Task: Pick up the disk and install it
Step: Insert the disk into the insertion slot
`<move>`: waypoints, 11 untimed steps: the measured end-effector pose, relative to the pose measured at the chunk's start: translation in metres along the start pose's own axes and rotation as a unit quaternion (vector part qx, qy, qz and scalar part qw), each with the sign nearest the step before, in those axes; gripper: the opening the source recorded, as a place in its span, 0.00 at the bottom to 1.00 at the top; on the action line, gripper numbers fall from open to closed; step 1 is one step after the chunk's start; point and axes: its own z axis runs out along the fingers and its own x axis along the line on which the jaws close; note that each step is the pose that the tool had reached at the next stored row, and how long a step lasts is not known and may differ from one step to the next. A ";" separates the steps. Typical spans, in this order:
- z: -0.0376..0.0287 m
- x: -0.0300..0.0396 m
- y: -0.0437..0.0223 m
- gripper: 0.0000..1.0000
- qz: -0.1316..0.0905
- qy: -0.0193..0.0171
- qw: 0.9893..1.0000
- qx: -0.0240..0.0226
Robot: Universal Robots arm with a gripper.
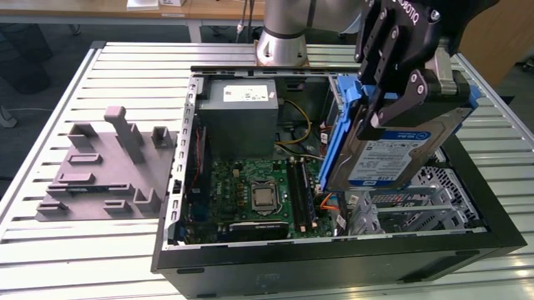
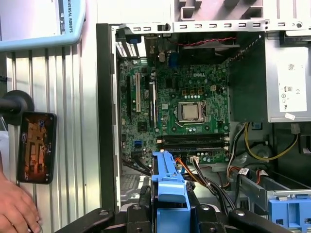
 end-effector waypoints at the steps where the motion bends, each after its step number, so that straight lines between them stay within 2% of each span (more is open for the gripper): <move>1: 0.0002 0.0000 -0.0013 0.37 0.000 0.000 1.000 0.000; 7: 0.0014 -0.0005 -0.0112 0.37 0.000 0.000 1.000 0.000; 11: 0.0018 -0.0007 -0.0148 0.37 0.000 0.000 1.000 0.000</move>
